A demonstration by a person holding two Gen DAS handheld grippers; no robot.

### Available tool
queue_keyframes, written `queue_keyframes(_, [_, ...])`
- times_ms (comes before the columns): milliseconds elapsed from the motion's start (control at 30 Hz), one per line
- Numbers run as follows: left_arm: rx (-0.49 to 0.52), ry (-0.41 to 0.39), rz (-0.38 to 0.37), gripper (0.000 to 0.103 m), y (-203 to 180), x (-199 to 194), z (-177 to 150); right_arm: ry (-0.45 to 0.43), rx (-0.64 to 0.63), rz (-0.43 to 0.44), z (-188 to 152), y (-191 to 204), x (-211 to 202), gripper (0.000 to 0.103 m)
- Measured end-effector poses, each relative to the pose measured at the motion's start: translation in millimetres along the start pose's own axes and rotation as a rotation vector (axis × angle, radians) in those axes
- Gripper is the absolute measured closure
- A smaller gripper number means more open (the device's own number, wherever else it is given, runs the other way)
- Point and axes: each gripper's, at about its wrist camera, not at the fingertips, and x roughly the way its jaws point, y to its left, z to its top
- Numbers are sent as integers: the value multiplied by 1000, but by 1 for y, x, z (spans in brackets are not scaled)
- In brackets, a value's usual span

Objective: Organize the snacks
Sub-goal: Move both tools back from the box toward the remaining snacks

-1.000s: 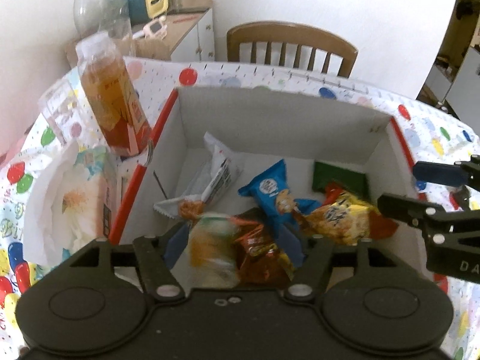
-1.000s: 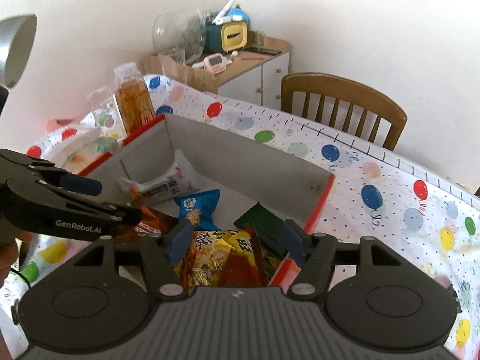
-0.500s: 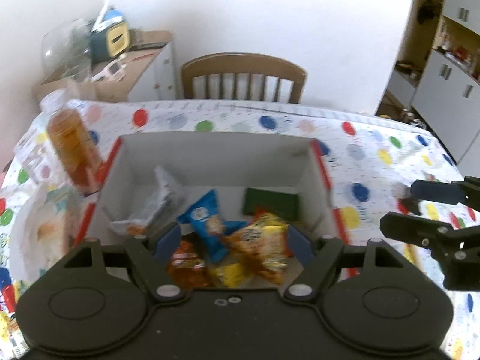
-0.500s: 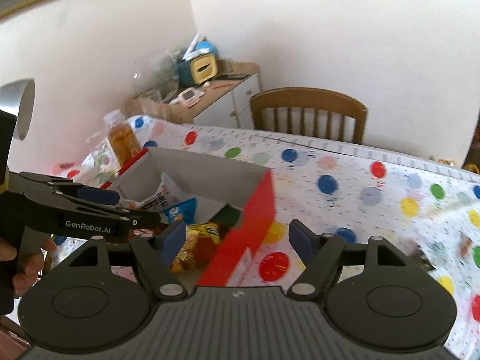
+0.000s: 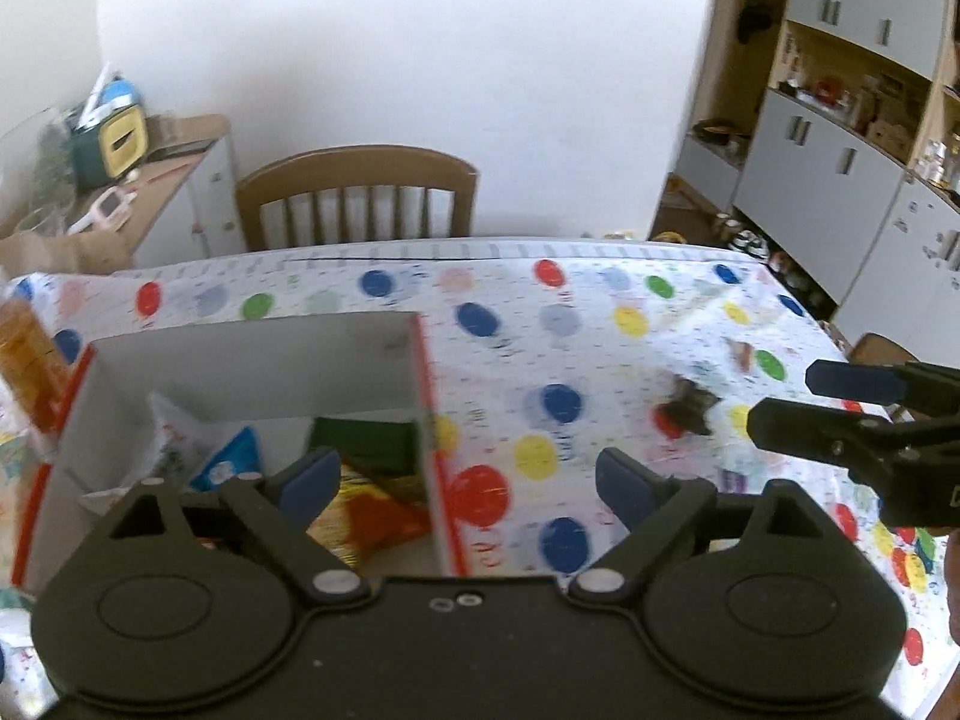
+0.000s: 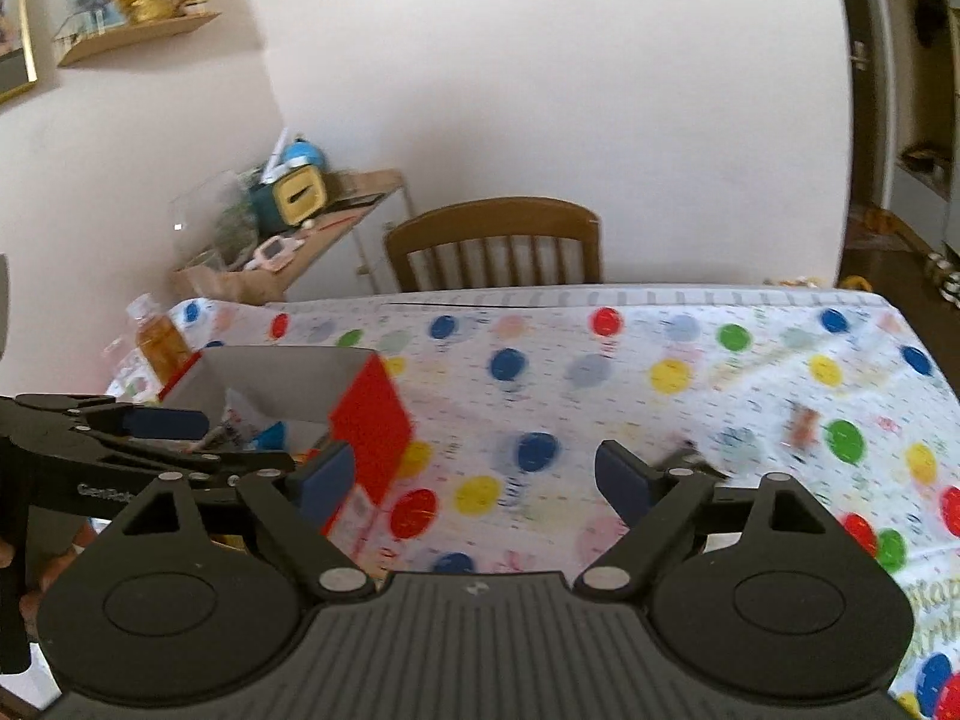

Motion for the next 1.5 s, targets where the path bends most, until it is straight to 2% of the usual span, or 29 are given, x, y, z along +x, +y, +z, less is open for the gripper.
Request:
queue_keyframes(233, [15,-3,-43,1,-39,9,-3,15,28,-85,-17,-42,-9,14])
queue_keyframes(633, [-2,50,-55,1,-92,48,-16,124,71,-247,-44,-114,5,14])
queue_keyframes(767, [14,67,-43,1,-111,64,-21,143,76,-278,-42,-132,16,14])
queue_keyframes(1033, [29,107,-40,1,-138,94,-28,150,91,-308,-16,-170,52,14])
queue_keyframes(1233, [33,147,-35,5,-151,115,-36,169,102,-323,-2,-196,84,14])
queue_keyframes(1367, [27,195,-30,15,-158,129,-42,191,114,-336,4,-213,108,15])
queue_keyframes(1500, [18,222,-28,19,-163,138,-46,205,140,-344,8,-227,130,18])
